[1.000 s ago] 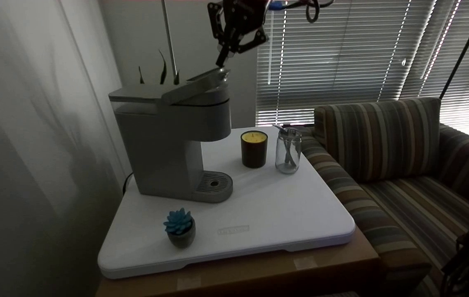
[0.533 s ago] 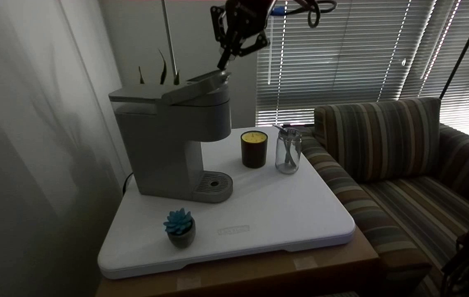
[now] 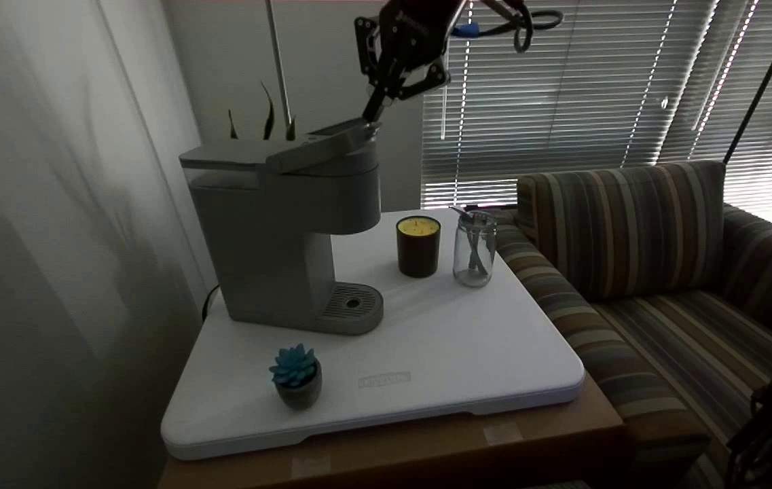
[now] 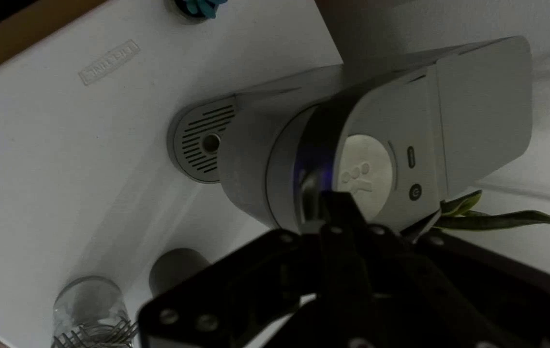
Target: Close the coffee maker
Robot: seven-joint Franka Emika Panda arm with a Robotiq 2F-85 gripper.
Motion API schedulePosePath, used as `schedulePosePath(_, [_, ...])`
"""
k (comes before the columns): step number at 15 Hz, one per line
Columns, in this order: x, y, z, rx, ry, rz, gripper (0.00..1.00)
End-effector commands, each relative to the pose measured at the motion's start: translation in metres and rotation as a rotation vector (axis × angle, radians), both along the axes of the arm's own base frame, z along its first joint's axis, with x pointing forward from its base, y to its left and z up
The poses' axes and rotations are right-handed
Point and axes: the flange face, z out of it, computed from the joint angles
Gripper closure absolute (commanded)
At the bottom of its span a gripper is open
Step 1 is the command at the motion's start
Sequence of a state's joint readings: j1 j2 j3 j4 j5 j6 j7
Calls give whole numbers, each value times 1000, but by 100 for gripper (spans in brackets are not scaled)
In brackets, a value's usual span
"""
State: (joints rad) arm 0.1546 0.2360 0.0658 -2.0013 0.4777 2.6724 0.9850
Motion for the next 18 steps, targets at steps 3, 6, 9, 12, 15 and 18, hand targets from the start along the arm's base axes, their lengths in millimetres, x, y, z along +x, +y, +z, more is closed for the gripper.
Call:
schedulePosePath(3, [-34,-13,-37,48,92,-68,100])
schedulePosePath(6, [-49,-17,-60,70,145,-98,100])
schedulePosePath(9, [-59,-19,-76,78,191,-109,100])
schedulePosePath(12, [-64,-29,-64,20,221,-96,100])
schedulePosePath(15, [-62,-47,-37,-125,232,-125,100])
schedulePosePath(18, [-52,-69,0,-270,201,-210,100])
